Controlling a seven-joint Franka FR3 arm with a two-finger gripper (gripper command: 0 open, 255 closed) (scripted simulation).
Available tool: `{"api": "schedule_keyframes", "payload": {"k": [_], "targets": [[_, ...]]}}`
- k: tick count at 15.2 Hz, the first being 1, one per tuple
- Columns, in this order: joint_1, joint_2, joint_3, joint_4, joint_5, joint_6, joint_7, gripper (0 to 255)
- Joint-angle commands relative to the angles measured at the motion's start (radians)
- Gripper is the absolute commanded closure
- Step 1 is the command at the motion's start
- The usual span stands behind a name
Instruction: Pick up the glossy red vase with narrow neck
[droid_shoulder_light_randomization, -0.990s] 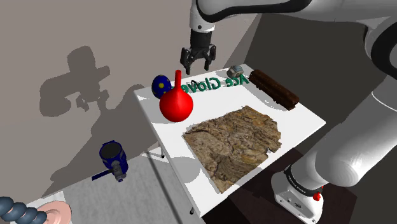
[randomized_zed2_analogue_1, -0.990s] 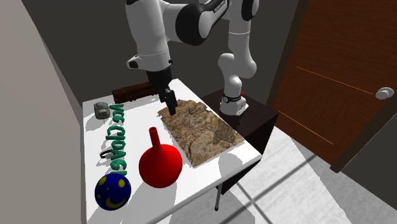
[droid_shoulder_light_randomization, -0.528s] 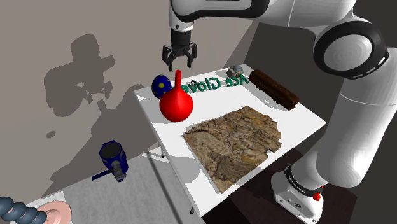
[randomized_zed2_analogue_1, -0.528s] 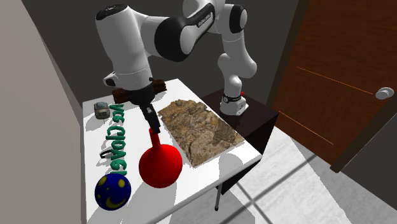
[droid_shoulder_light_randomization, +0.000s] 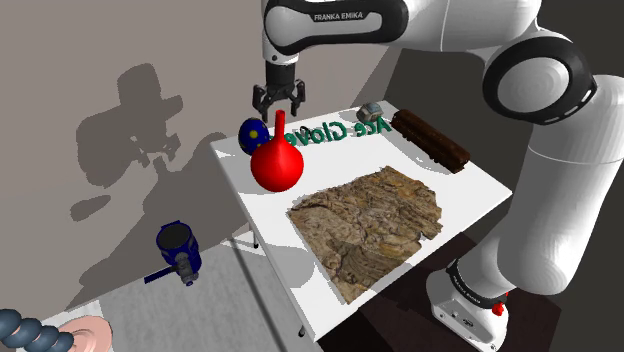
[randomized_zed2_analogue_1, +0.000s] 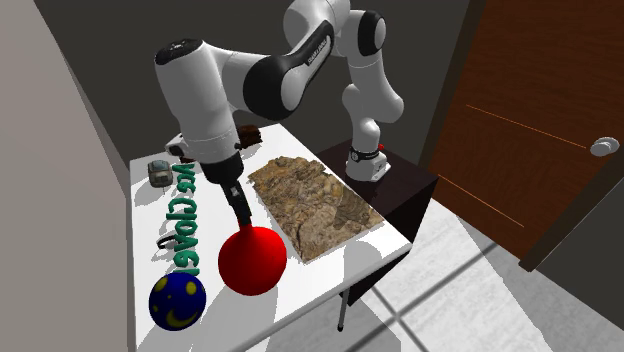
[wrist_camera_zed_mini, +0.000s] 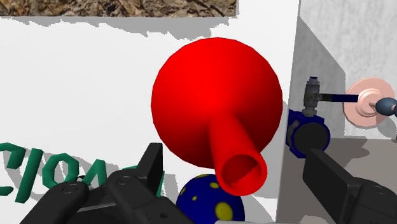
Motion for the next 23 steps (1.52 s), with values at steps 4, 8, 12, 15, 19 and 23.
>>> {"api": "schedule_keyframes", "payload": {"k": [4,8,12,15,19,23], "targets": [[0.0,-0.002,0.0,-0.012,0.0,0.011,0.001,255],[0.0,-0.002,0.0,-0.012,0.0,0.011,0.001,255],[0.001,-0.002,0.0,0.001,0.0,-0.002,0.001,255],[0.002,-0.004,0.001,0.038,0.001,-0.041,0.001,255],[0.004,-0.005,0.002,0.091,0.001,-0.095,0.002,255],[0.007,0.0,0.003,0.152,0.001,-0.151,0.002,255]]}}
